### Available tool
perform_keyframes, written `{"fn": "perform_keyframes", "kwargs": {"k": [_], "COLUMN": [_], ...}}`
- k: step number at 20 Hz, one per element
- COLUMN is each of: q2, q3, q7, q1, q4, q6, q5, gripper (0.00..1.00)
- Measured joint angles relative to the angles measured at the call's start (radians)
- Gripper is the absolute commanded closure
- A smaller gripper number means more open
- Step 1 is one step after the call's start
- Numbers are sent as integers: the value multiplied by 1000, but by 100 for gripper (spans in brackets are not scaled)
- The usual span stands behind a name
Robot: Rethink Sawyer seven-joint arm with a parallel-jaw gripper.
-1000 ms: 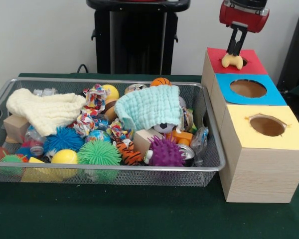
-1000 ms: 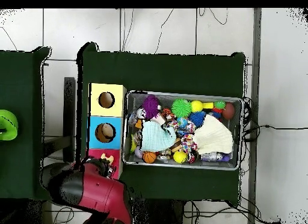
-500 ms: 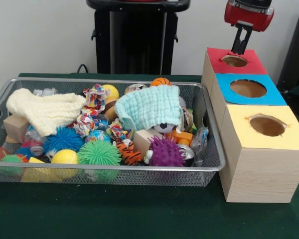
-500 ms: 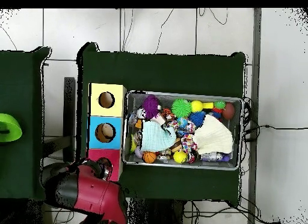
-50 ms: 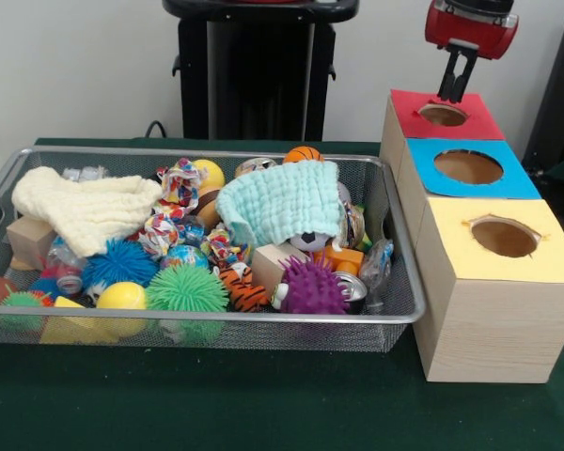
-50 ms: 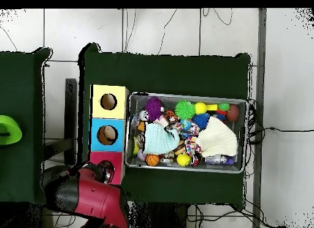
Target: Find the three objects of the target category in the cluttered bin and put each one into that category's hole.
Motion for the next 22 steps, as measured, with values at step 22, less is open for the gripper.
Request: {"fn": "perform_keyframes", "kwargs": {"k": [22], "q2": [0], "q3": [6], "q7": [0], "q1": [-274], "q4": [-116], "q6": [95], "q5": [-191], "gripper": [100]}}
